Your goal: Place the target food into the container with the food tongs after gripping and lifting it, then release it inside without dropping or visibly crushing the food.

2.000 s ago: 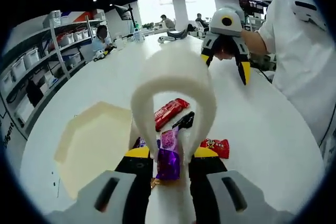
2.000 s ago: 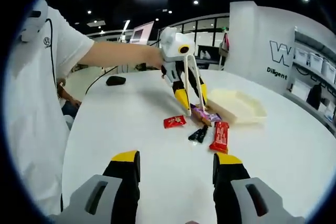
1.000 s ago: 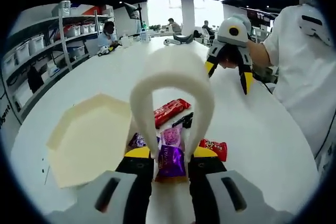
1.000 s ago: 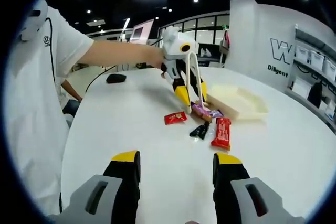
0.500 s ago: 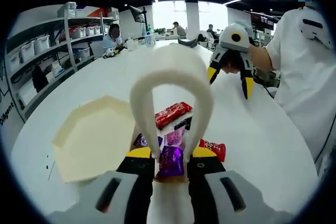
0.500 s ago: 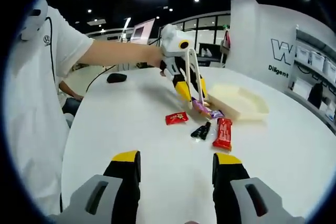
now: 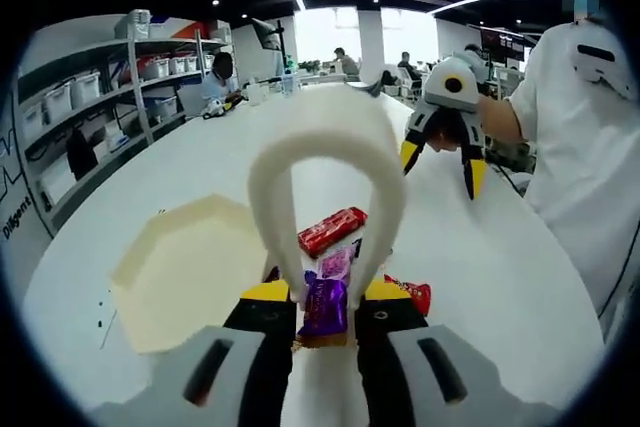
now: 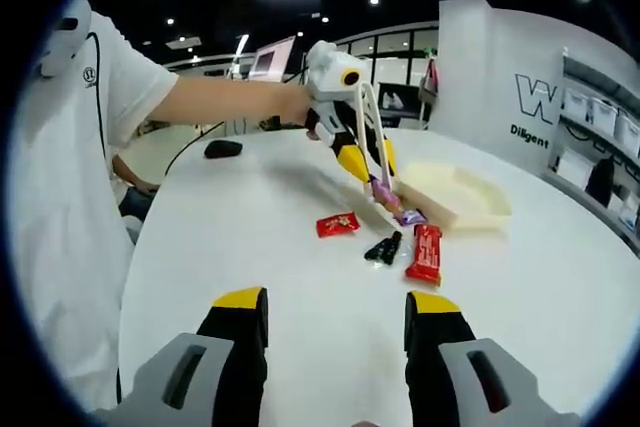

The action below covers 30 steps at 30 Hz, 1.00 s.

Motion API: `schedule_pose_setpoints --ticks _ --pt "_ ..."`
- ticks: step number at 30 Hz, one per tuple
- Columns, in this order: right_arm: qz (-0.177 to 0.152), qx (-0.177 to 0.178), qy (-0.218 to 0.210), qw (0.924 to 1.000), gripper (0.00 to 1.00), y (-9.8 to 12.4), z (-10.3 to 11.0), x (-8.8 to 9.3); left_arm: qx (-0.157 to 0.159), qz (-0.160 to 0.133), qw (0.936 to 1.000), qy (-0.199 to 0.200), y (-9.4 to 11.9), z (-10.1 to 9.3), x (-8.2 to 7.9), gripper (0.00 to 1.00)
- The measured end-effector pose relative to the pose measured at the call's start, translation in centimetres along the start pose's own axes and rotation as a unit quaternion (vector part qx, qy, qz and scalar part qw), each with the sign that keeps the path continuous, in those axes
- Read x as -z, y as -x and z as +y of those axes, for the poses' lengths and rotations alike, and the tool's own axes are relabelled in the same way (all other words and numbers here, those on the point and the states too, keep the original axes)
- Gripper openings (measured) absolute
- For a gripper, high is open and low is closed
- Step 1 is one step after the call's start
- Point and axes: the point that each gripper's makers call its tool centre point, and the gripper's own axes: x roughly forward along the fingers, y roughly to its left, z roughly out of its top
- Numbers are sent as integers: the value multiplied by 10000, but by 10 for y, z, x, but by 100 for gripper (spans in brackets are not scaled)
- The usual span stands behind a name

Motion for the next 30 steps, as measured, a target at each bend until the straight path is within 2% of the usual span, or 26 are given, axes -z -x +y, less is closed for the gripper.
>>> schedule_pose_setpoints --ticks 14,30 --pt "-8 22 -29 10000 51 3 0 3 -111 -184 9998 -1 5 6 -16 20" --pt "-21 61 -91 9999 51 6 -3 6 -374 -455 9982 103 6 37 -34 20"
